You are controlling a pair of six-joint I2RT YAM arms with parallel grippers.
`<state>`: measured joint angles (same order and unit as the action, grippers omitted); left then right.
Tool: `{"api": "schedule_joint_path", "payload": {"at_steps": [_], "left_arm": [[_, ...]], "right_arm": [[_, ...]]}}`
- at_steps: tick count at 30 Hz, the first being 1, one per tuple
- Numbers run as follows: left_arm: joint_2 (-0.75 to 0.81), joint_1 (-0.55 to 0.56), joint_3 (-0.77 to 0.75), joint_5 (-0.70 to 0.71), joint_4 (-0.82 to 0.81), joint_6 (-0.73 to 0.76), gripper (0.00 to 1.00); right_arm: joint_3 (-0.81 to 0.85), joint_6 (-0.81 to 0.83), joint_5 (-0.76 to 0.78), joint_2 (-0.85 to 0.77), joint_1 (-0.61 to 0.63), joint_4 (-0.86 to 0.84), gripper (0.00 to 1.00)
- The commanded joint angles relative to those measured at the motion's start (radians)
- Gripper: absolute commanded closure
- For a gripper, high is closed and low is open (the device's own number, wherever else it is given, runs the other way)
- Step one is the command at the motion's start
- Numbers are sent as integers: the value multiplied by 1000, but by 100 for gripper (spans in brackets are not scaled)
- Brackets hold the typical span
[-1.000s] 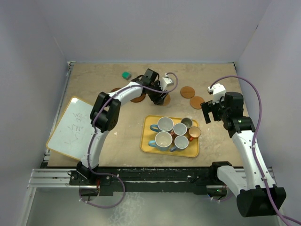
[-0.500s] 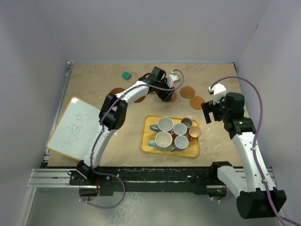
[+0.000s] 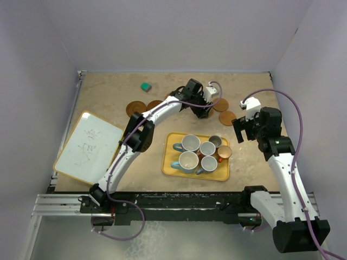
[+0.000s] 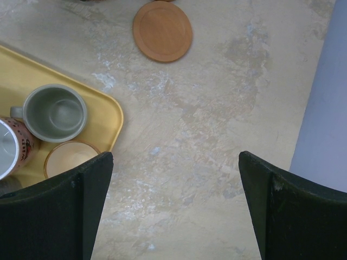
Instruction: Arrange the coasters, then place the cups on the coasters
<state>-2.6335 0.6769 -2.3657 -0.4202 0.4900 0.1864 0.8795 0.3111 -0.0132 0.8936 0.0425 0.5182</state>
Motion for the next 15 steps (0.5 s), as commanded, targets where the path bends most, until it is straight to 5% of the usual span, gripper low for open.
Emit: {"api": "schedule_joint_path", "payload": {"at_steps": [1,15], "left_arm": [[24,-3,-66,29,-5,-38,42],[233,-37,62,157,36,137,32]], "right_arm": [[1,16,16,-19,-6,-27,0],[0,19,21,-12,-6,-29,0]]}}
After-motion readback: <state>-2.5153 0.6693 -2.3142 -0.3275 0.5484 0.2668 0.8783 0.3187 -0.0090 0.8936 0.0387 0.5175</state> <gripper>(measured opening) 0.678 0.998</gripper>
